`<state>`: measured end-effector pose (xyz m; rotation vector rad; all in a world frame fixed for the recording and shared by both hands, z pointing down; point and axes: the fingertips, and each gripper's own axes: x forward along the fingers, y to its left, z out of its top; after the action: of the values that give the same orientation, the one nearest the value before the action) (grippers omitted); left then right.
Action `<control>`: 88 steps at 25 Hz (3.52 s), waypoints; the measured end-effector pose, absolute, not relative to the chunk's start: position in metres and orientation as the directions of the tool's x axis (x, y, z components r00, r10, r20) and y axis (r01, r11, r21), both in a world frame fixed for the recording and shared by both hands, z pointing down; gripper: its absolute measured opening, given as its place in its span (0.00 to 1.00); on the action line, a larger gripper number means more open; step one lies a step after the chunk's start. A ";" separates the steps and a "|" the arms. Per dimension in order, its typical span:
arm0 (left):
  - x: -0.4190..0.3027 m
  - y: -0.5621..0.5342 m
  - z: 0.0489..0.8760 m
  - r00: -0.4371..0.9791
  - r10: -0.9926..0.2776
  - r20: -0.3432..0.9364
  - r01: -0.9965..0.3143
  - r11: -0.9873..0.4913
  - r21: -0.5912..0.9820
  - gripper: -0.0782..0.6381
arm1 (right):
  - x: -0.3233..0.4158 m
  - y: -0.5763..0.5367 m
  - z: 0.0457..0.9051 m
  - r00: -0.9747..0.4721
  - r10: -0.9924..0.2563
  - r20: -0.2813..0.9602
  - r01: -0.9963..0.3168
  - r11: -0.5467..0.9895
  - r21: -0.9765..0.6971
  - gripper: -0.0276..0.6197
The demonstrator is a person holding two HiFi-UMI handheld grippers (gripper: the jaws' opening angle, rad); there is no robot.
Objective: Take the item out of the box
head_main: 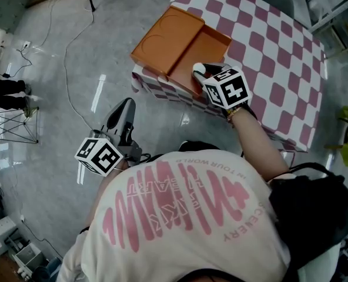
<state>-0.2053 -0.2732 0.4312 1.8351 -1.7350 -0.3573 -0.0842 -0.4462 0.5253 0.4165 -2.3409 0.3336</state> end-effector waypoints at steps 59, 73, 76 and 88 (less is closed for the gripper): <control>-0.133 -0.214 0.316 0.434 -0.898 -0.070 -0.779 -0.413 0.472 0.12 | 0.046 -0.278 0.310 -0.648 -0.747 0.150 -0.760 0.647 -0.066 0.26; -0.129 -0.080 0.325 0.543 -0.836 -0.073 -0.737 -0.516 0.437 0.12 | 0.067 -0.126 0.308 -0.565 -0.823 0.055 -0.821 0.554 -0.135 0.26; -0.131 -0.056 0.327 0.560 -0.826 -0.063 -0.727 -0.527 0.440 0.12 | 0.071 -0.096 0.310 -0.545 -0.837 0.040 -0.829 0.532 -0.174 0.26; -0.116 -0.007 0.343 0.612 -0.790 -0.036 -0.689 -0.555 0.466 0.12 | 0.086 -0.041 0.323 -0.511 -0.859 0.021 -0.834 0.490 -0.253 0.26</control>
<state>-0.1162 -0.0071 0.3431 2.4306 -1.1784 -0.3380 0.0860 -0.0414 0.3230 1.5997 -2.8033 0.3770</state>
